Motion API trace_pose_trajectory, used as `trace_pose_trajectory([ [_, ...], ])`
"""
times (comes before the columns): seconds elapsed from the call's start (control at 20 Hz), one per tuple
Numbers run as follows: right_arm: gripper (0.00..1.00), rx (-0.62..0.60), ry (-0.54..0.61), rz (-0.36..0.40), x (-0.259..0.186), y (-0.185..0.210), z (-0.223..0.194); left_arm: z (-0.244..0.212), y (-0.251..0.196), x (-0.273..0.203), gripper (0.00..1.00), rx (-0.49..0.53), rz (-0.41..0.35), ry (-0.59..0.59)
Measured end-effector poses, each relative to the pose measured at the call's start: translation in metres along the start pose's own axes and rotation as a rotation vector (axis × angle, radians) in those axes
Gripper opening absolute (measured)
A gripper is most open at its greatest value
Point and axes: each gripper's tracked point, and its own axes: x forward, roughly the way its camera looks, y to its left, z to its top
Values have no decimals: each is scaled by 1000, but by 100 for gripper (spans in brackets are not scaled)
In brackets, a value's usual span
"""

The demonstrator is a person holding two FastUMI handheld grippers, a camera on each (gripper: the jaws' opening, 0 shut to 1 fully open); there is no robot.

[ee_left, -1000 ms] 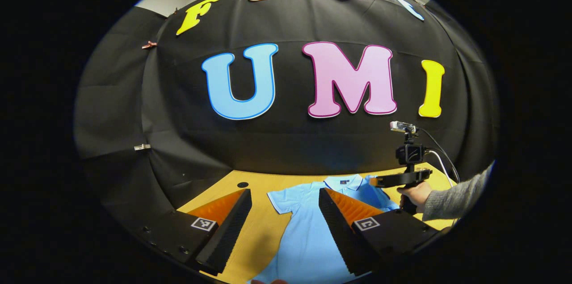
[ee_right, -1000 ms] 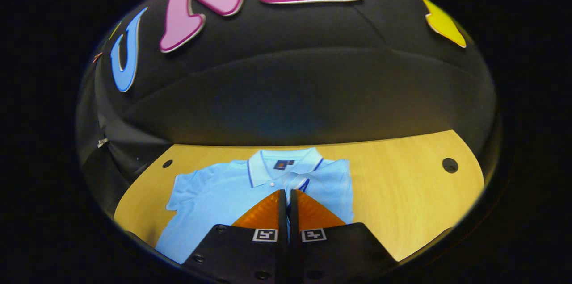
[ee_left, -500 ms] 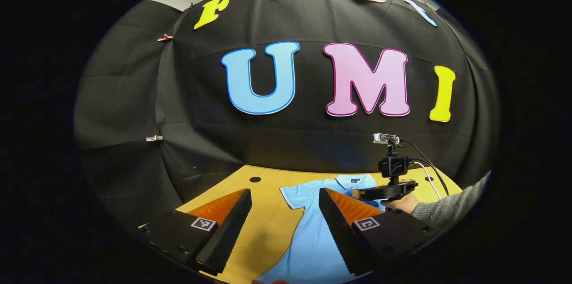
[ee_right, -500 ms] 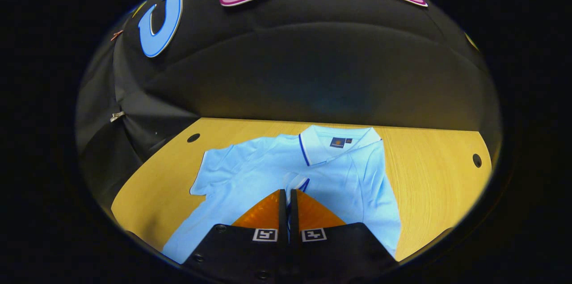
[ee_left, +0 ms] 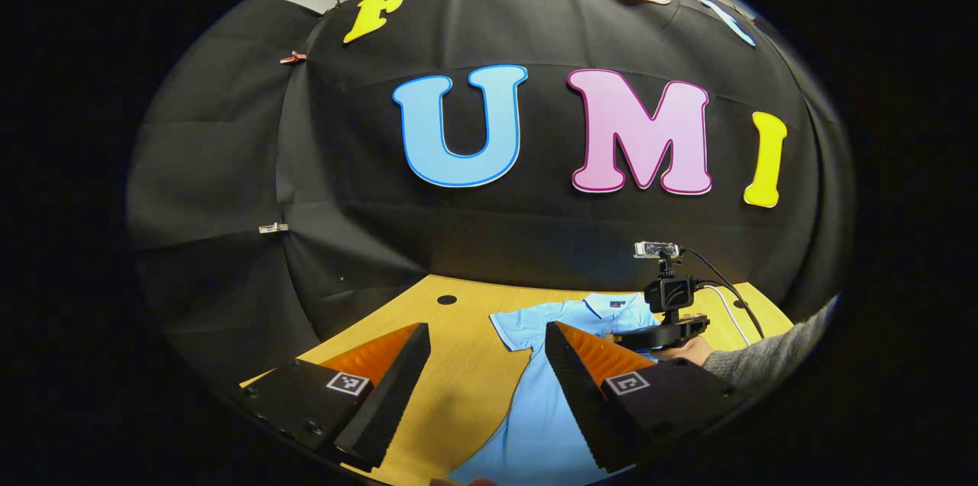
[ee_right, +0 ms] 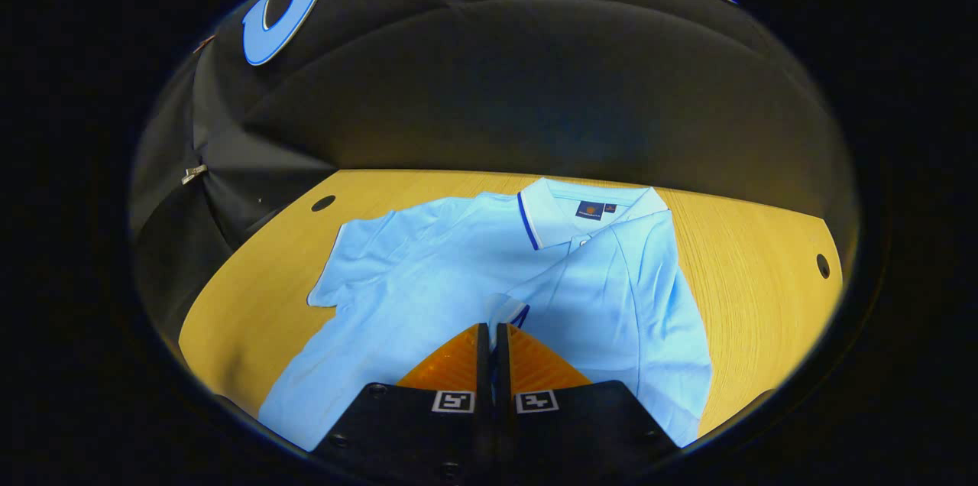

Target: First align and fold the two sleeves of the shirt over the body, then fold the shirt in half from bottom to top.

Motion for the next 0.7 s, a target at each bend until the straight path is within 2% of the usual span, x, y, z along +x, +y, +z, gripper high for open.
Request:
trace_pose_trajectory([
  [0.25, 6, 6, 21, -5, 5, 1, -8, -1, 1, 4, 96, 2, 1, 0],
  [0.35, 14, 8, 21, 0, 3, 4, -7, -2, 1, 7, 96, 3, 2, 7],
  [0.45, 25, 16, 20, 23, 2, 9, -7, -2, 0, 9, 96, 4, 4, 7],
  [0.6, 48, 5, -15, 38, -3, 14, -2, 0, -1, 13, 96, 9, 3, 2],
  [0.65, 52, -1, -39, 43, -6, 16, 3, -2, -2, 15, 96, 12, 2, 5],
  [0.7, 67, -8, -70, 46, -10, 18, 9, -4, -4, 17, 96, 17, -4, 11],
])
